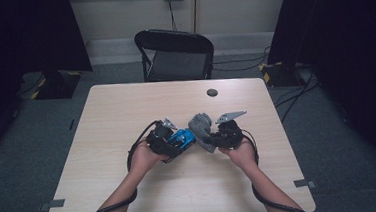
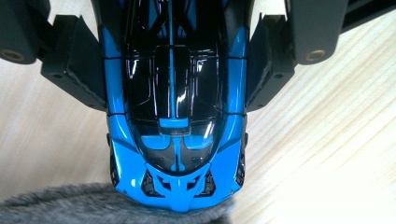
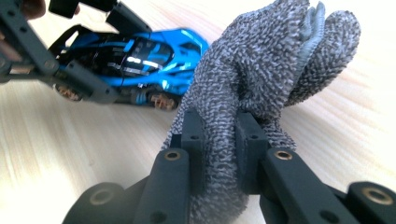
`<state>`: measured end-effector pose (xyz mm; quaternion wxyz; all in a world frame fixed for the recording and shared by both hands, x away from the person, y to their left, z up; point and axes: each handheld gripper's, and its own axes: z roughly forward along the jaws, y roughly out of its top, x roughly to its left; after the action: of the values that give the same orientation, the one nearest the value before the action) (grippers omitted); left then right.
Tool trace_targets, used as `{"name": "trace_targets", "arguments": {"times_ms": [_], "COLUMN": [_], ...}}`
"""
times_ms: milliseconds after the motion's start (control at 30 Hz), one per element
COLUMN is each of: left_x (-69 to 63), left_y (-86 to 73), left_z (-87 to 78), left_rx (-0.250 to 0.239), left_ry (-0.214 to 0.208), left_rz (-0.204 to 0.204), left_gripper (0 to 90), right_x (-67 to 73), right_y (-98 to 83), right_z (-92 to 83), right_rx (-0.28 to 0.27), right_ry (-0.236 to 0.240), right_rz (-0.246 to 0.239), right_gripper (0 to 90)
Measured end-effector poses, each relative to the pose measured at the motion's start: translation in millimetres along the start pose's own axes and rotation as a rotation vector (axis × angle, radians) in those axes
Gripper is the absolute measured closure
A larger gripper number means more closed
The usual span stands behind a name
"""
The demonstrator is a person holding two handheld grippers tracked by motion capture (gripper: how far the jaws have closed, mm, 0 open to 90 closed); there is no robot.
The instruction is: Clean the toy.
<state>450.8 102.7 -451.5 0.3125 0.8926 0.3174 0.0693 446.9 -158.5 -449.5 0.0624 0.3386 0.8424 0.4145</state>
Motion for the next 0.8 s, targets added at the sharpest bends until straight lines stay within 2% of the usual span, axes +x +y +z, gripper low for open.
{"name": "trace_targets", "arguments": {"times_ms": [100,200,300,533,633,800], "left_x": [4.8,8.8,13.8,25.0,27.7,22.0], "left_y": [-0.9,-1.2,-0.5,2.5,2.1,1.8], "left_z": [-0.2,-0.5,-0.9,-7.4,-14.7,-24.8], "left_rx": [-0.002,-0.002,-0.007,-0.028,-0.04,-0.055], "left_ry": [0.012,0.027,0.042,0.071,0.076,0.065], "left_rz": [-0.019,-0.029,-0.047,-0.08,-0.079,-0.058], "left_gripper": [28.3,28.3,28.4,28.3,28.3,28.3], "right_x": [0.0,2.5,4.9,8.6,6.9,-9.7], "right_y": [-5.4,-10.3,-13.6,-17.7,-17.8,-14.7], "right_z": [-0.7,-1.1,-2.7,-12.0,-21.5,-37.5], "right_rx": [0.001,-0.001,-0.008,-0.022,-0.04,-0.069], "right_ry": [0.014,0.044,0.072,0.102,0.09,0.025], "right_rz": [0.009,-0.003,0.004,-0.008,0.0,0.051], "right_gripper": [77.2,77.2,77.2,77.4,77.4,77.4]}}
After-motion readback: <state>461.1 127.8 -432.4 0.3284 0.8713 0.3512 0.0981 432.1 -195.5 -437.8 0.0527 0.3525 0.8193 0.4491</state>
